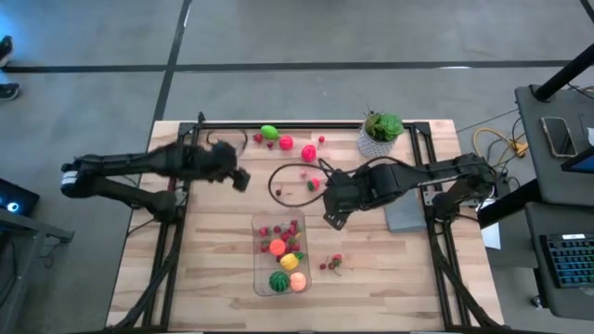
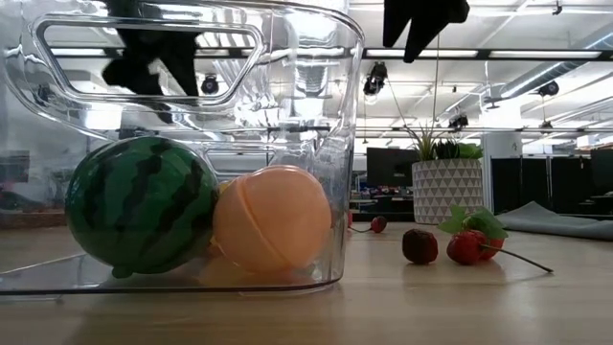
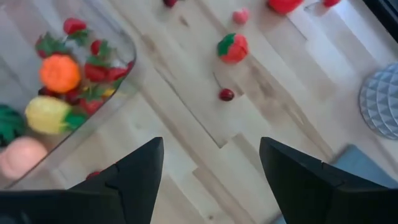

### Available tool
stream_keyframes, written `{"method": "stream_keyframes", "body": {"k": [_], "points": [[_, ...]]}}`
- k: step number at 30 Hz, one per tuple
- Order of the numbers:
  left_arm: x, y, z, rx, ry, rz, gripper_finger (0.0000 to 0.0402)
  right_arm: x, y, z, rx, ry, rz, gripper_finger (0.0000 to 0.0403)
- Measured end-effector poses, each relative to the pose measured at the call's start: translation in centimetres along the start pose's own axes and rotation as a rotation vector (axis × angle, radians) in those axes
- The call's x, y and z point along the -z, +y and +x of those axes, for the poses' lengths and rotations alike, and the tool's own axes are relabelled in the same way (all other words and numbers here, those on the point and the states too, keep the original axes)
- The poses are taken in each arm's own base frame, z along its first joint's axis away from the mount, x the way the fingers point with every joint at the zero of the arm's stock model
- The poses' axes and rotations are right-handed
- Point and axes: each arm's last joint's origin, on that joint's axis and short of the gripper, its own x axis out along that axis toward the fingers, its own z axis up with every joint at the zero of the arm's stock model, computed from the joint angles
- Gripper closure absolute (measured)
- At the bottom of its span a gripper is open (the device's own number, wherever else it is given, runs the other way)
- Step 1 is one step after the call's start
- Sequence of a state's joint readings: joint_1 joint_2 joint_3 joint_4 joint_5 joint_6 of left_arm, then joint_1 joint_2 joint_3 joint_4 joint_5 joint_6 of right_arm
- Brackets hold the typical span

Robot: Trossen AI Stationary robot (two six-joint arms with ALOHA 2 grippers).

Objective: Pick and placing Produce into tupperware
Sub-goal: Put the red strawberry into the transparent bin

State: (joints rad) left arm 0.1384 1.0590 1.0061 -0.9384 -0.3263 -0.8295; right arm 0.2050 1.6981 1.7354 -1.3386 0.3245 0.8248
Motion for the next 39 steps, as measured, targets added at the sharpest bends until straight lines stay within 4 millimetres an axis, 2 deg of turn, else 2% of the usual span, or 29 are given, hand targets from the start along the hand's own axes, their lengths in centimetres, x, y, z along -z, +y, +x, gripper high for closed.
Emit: {"method": "stream_keyframes", "body": {"k": [5,10,14,18,23,31,39], "points": [[-3.8,3.6,2.2,-0.071,-0.008,0.001,0.0102,-0.8,-1.2,0.2,0.022,0.003,0.08,0.0145],[-7.4,7.2,5.3,-0.004,0.009,-0.056,0.0102,-1.1,-2.0,-0.1,0.039,-0.007,0.138,0.0145],[-9.0,9.7,9.1,0.034,0.086,-0.097,0.0102,-1.1,-2.4,-0.4,0.049,-0.009,0.176,0.0145],[-9.6,11.4,12.6,-0.013,0.179,-0.105,0.0102,-0.9,-2.7,-0.6,0.077,-0.003,0.204,0.0145],[-10.5,12.1,15.5,-0.023,0.195,-0.092,0.0102,-0.7,-2.9,-0.6,0.104,-0.003,0.24,0.0145],[-12.5,12.2,18.9,-0.019,0.177,-0.086,0.0102,-0.8,-3.1,-0.6,0.122,-0.018,0.267,0.0145],[-13.2,12.4,20.9,-0.068,0.197,-0.081,0.0102,-1.1,-3.4,-0.4,0.132,-0.018,0.291,0.0145]]}}
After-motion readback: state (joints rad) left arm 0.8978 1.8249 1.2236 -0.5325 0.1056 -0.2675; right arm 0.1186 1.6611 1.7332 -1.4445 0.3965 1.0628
